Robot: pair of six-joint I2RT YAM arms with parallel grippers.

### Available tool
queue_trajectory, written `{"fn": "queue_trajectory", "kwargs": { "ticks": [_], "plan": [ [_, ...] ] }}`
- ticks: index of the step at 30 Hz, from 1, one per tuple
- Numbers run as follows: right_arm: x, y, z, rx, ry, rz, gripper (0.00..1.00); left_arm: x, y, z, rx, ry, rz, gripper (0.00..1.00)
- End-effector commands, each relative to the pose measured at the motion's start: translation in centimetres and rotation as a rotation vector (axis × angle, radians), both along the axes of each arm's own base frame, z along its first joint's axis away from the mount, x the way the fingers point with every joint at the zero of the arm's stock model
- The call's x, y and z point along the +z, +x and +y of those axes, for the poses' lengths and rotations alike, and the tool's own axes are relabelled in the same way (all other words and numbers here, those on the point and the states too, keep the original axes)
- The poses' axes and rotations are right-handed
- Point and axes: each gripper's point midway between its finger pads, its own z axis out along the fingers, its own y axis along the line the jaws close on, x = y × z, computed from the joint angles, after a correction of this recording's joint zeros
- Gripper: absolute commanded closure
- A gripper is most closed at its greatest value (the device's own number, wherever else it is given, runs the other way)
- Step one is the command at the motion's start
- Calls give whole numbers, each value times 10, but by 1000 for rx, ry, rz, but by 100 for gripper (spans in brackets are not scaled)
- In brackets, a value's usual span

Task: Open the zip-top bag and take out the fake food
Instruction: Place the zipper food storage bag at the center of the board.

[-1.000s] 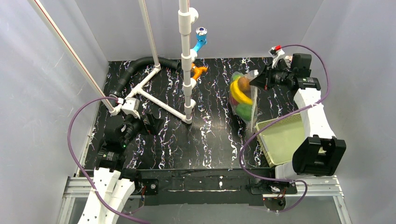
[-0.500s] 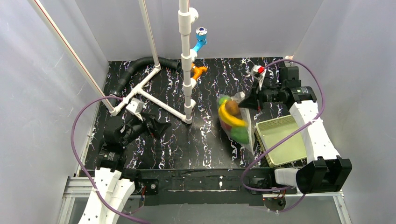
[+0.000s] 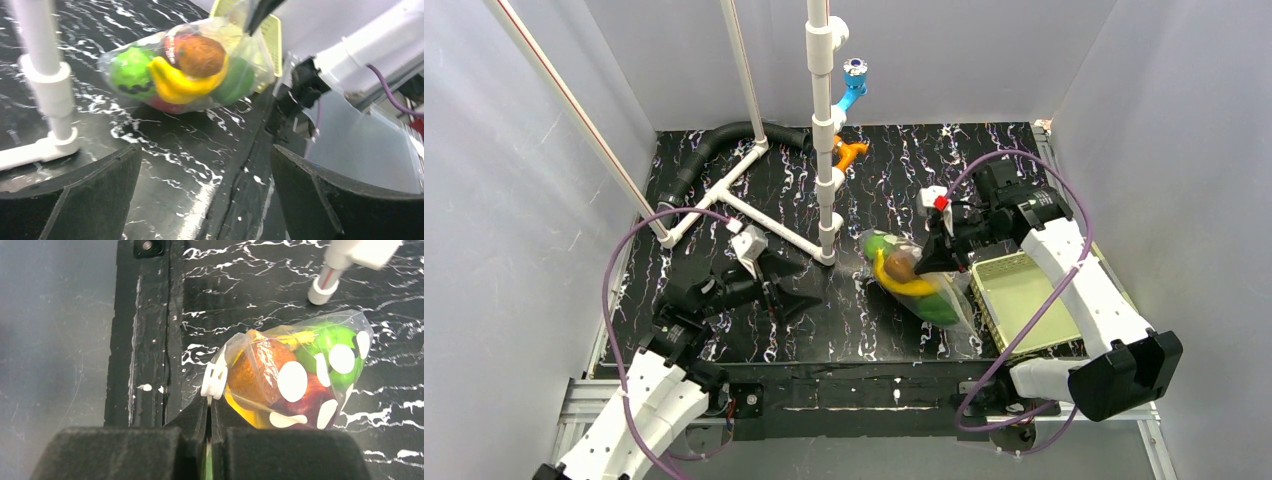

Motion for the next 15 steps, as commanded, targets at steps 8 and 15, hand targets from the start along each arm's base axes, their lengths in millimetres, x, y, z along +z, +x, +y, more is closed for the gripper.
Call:
{"fn": "queue_trajectory", "kwargs": {
  "ticks": [8,15],
  "plan": [
    [2,-53,14,278,23,-109,99,-16,-20,-56,-157,203,-263,1],
    [-9,-66,24,343,20,-69,99,-36,-29,-95,-198,295,-377,1]
  ]
}}
